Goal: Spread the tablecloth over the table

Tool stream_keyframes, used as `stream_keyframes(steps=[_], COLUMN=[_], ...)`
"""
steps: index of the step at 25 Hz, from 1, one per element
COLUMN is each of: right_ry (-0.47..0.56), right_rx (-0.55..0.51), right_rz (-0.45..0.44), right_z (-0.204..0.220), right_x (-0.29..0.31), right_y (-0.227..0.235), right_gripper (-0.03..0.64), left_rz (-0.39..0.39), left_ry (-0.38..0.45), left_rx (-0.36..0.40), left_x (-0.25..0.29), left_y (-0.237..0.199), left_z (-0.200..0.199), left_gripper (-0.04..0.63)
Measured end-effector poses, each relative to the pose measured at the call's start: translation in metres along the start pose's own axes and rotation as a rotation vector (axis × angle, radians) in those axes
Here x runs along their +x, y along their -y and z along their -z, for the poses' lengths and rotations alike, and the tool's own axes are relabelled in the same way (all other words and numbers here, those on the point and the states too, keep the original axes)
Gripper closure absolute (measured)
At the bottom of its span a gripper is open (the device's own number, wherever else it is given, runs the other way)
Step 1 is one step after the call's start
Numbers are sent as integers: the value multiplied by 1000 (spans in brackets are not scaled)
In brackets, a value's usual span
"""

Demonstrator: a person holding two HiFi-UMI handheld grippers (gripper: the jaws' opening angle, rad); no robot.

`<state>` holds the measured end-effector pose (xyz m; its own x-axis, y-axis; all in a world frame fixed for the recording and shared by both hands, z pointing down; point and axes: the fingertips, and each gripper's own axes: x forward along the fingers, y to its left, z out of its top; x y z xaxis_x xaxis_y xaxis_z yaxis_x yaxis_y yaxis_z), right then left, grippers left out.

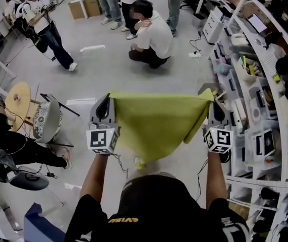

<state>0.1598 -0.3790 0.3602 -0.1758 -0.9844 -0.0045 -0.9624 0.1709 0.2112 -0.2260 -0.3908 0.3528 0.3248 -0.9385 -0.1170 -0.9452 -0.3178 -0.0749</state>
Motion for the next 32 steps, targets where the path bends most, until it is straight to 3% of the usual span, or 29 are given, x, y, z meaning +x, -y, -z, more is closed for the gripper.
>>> stream_keyframes(steps=[9,15,22,32], right_ry=[-66,-112,-138,-167], right_rx=[19,68,56,59], right_rz=[23,-19,-63,-86], right_z=[26,64,93,120], right_x=[80,141,205,277], right_y=[7,18,35,46], right_gripper=[611,611,611,611], left_rz=[55,9,-5,-54], left_ry=[-62,-125,-164,-207], left_rx=[-38,-79,-49,-93], left_x=[83,127,188,255], left_y=[-29,-36,-43,-60], left_z=[46,82,106,138], left_gripper=[575,575,575,575])
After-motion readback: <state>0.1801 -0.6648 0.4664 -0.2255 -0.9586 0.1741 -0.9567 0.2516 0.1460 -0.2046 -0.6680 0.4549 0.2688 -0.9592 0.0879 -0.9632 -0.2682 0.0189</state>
